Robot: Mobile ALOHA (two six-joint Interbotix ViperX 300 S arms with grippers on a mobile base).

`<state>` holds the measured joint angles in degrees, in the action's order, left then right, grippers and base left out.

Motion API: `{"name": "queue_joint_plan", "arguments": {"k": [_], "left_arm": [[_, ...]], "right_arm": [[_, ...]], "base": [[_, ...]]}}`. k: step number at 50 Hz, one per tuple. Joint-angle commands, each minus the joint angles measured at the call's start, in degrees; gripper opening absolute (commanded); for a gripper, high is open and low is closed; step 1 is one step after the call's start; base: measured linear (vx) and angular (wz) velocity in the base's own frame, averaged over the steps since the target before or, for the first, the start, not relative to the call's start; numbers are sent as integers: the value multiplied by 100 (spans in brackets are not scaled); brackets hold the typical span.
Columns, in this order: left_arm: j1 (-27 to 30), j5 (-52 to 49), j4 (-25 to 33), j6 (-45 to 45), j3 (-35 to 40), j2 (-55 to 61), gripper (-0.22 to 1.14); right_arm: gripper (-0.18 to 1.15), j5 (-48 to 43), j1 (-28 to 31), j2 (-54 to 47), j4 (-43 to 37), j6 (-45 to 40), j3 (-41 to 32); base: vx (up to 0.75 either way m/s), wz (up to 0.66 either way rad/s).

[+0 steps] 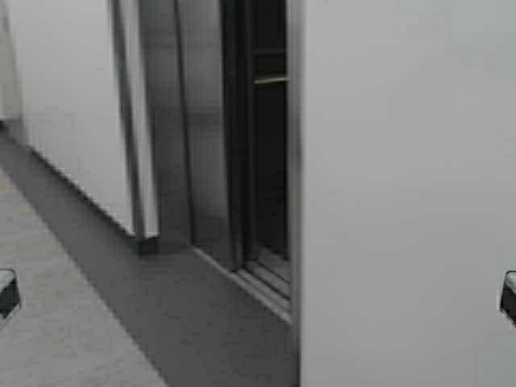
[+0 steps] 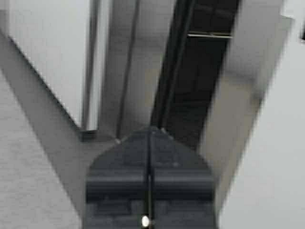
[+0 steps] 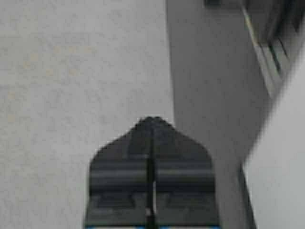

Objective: Navigate to elevator, push the call button, then enter the elevator

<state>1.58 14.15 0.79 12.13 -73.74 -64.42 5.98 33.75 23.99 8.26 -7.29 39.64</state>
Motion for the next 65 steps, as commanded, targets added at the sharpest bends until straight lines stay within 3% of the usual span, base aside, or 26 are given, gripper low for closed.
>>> {"name": "queue_joint_plan", "arguments": {"k": [1, 18, 36, 51, 65], "left_arm": [[0, 35, -9, -9, 53, 44, 2], [0, 123, -9, -35, 9, 141, 2], [0, 229, 0, -35, -26, 193, 2], [0, 246, 0, 9, -44, 202, 2], [0, 308, -9, -35, -35, 211, 2]], "right_arm": [[6, -606, 18, -35, 0, 9, 176], [6, -1063, -413, -158, 396, 18, 483], [6, -1257, -492, -334, 431, 26, 439], [6, -1380, -1204, -387, 475, 9, 773], [6, -1441, -1397, -387, 466, 9, 721]], "base": [[4, 35], [7, 50], [10, 57], [19, 40], [27, 22]]}}
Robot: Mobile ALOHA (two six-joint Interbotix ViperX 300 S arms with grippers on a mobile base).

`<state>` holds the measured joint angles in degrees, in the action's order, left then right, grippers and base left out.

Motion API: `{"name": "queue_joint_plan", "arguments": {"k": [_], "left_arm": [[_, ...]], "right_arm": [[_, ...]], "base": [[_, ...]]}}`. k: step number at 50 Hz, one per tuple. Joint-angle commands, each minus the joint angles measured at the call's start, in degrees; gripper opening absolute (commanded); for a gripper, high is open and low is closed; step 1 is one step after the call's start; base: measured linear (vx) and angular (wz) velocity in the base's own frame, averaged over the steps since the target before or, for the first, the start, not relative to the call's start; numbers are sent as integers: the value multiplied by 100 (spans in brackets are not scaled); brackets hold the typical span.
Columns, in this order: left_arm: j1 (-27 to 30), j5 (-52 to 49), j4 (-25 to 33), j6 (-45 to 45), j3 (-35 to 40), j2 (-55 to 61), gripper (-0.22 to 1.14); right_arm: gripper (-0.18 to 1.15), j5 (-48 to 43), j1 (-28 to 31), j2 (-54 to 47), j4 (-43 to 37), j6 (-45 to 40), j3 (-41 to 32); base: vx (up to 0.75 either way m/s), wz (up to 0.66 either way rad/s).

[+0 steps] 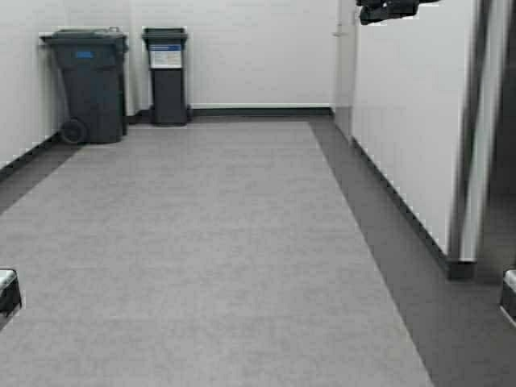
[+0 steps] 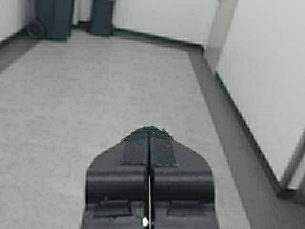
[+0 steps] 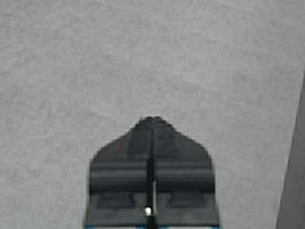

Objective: Navigate to elevator, push the call button, then enter the elevator

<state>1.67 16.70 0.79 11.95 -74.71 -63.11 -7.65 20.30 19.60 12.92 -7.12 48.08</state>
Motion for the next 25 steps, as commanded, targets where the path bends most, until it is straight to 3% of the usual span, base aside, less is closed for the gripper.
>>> {"name": "queue_joint_plan", "arguments": {"k": [1, 25], "left_arm": [[-9, 53, -9, -18, 62, 79, 2], [-9, 158, -9, 0, 114, 79, 2]], "right_arm": [[6, -70, -44, 53, 9, -9, -132], [6, -255, -44, 70, -18, -62, -193]], "base": [[35, 18], [42, 16]]}}
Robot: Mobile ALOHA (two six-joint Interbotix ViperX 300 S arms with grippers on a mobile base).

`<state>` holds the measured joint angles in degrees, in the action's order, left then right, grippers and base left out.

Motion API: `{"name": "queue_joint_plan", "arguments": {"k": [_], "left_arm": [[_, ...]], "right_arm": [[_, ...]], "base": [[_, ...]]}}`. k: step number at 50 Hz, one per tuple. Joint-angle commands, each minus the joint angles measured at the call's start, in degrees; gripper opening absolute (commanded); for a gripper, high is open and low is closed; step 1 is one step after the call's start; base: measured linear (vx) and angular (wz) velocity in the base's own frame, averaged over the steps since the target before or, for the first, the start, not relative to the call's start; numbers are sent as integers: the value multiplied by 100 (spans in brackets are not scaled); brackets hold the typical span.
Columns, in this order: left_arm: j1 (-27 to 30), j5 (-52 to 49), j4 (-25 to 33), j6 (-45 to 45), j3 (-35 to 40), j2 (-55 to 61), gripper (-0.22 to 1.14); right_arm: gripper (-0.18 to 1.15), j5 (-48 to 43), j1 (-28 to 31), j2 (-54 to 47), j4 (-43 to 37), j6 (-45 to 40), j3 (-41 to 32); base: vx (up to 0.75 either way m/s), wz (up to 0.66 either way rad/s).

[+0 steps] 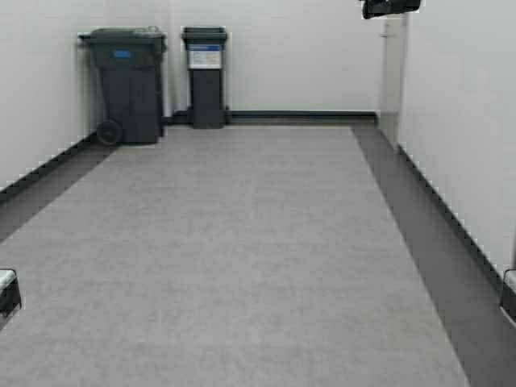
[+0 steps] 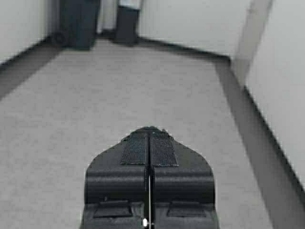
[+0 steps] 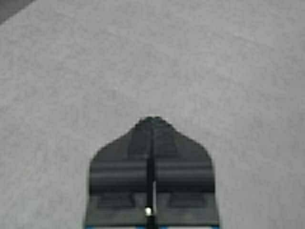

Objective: Navigate to elevator, push the call button, then enter the elevator

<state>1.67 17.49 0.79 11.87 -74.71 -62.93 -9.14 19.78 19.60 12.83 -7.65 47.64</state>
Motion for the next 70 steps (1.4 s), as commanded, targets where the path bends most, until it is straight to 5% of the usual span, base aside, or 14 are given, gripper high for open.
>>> {"name": "queue_joint_plan", "arguments": {"k": [1, 33, 70], "left_arm": [[-9, 79, -9, 9, 114, 70, 2], [-9, 237, -35, -141, 132, 211, 2], [-9, 404, -35, -149, 88, 413, 2]], "right_arm": [[6, -105, 9, 70, -9, -9, -158], [6, -290, 9, 141, -18, 0, -53], [6, -308, 97, -18, -26, -132, 35]], "base": [[44, 20], [47, 11], [50, -31]]}}
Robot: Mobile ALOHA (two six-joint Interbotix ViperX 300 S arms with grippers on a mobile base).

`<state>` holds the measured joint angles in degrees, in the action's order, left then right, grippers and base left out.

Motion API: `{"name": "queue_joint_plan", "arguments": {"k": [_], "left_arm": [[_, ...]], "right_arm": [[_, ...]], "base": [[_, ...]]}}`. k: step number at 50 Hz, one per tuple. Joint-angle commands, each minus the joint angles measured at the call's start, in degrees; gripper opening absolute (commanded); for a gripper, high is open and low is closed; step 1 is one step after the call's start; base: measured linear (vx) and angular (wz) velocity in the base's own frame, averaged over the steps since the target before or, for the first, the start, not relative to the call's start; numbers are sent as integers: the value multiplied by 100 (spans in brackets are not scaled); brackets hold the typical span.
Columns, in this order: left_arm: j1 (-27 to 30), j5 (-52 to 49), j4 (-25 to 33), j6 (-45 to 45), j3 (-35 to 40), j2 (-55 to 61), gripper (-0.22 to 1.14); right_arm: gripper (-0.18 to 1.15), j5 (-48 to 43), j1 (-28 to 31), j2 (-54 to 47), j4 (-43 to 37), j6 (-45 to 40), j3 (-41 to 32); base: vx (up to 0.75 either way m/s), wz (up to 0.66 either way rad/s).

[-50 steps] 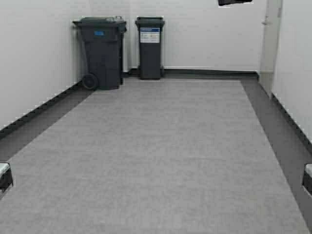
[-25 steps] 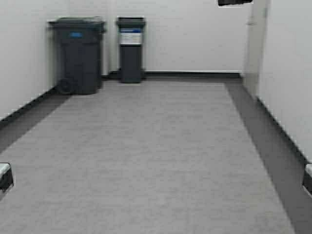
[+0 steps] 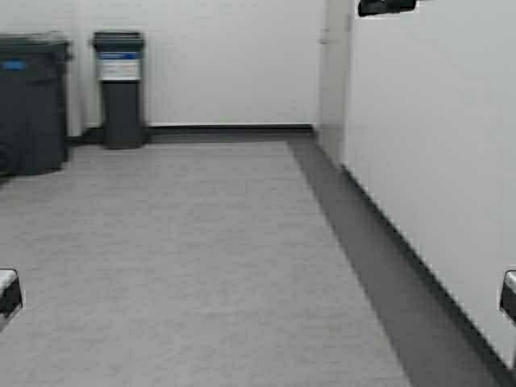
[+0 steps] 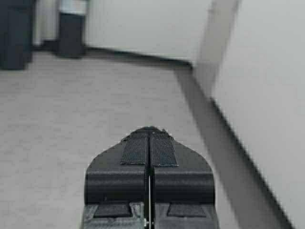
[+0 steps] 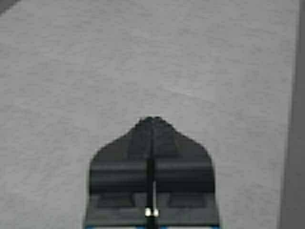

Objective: Navigate to elevator, push the call button, then enter the elevator

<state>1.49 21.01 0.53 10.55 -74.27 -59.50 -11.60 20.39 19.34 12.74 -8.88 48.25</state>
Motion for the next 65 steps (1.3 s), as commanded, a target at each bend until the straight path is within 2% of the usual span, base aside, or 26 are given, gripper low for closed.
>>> {"name": "queue_joint_plan", "arguments": {"k": [1, 20, 44, 65], "left_arm": [[9, 53, -9, -18, 44, 70, 2], [9, 141, -18, -26, 158, 202, 2], [9, 299, -9, -26, 105, 255, 2], [9, 343, -62, -9, 158, 387, 2]], "right_arm": [[6, -62, 35, -9, -18, -9, -26], [6, -123, 97, -272, -18, -70, -114], [6, -149, 141, -466, -26, -299, -255], [6, -149, 299, -466, -26, -396, -220]], "base": [[49, -36], [48, -45], [47, -79], [45, -45]]}}
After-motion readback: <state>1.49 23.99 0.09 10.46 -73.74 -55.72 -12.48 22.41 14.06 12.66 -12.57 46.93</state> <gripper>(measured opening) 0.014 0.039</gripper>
